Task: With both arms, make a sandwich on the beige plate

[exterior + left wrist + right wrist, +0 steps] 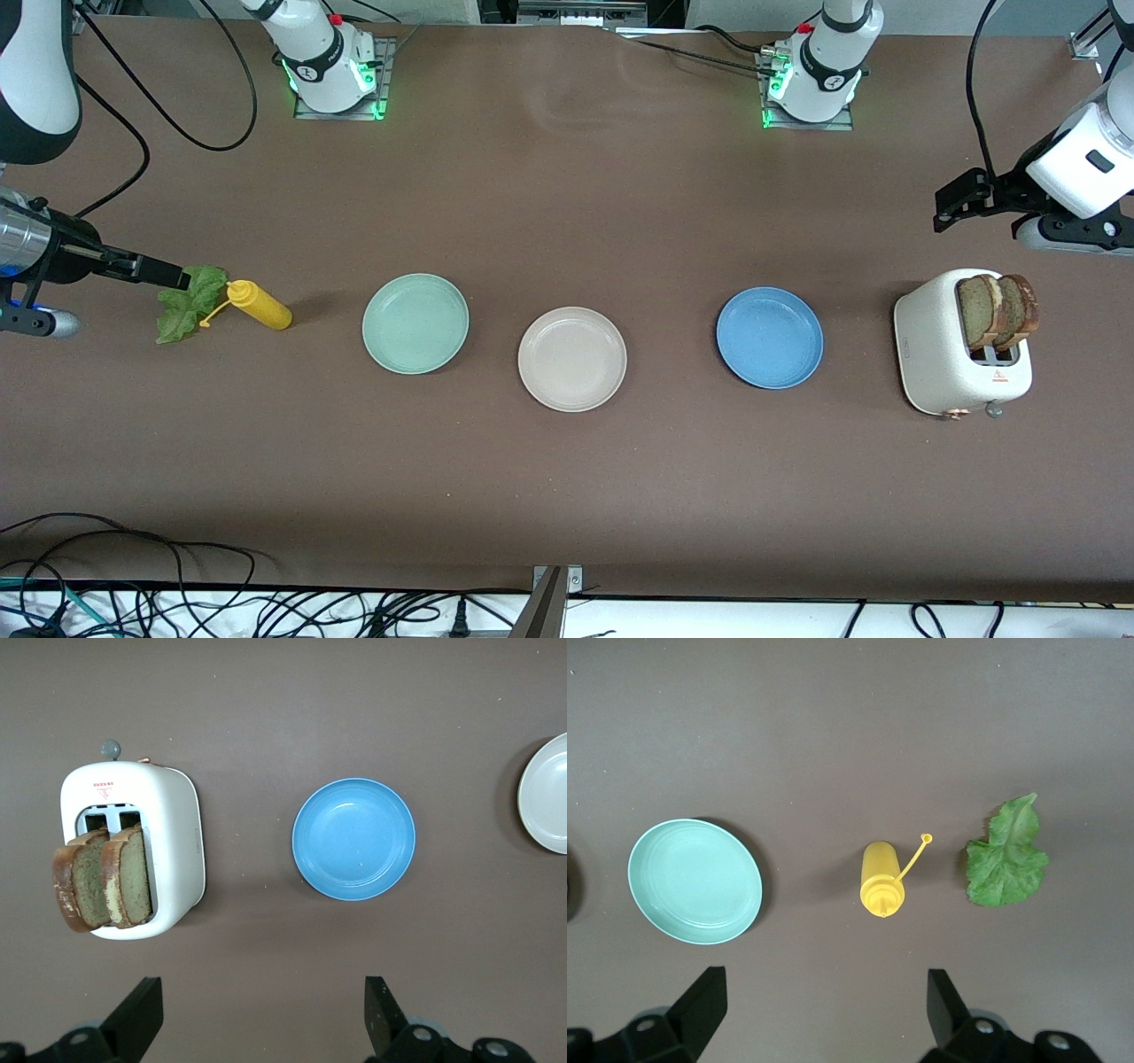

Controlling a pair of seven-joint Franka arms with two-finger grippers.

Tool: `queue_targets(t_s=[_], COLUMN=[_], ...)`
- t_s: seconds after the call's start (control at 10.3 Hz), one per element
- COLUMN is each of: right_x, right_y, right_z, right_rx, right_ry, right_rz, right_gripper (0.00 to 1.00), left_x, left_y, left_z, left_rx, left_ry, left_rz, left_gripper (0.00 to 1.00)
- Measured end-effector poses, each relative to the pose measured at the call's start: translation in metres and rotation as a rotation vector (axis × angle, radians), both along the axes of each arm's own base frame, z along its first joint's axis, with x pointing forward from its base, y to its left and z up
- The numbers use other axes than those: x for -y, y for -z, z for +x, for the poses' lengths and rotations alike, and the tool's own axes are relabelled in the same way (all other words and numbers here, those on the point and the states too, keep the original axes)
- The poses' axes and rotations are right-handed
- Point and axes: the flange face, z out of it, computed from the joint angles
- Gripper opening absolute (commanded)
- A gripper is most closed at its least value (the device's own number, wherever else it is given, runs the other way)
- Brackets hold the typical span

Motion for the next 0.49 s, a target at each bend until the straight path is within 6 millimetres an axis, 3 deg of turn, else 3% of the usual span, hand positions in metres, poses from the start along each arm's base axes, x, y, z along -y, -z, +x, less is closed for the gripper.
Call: queue_targets(t_s=[0.19, 0.49], right_x=[0.0, 0.0], right_y=[0.0, 0.0], right_z=[0.0, 0.0], right_rx=[0.0, -0.001], right_ry=[0.0, 0.0], right_rz=[0.0, 0.0], right_gripper=[1.0, 1.0], left_x=[-0.004, -0.042], left_y=[0.003, 0.03], left_z=[0.001, 0.014], left_rx=[-0.007, -0.025], left_ry=[-0.006, -0.056], left_rz=[0.002, 0.049], left_gripper=[1.0, 1.0])
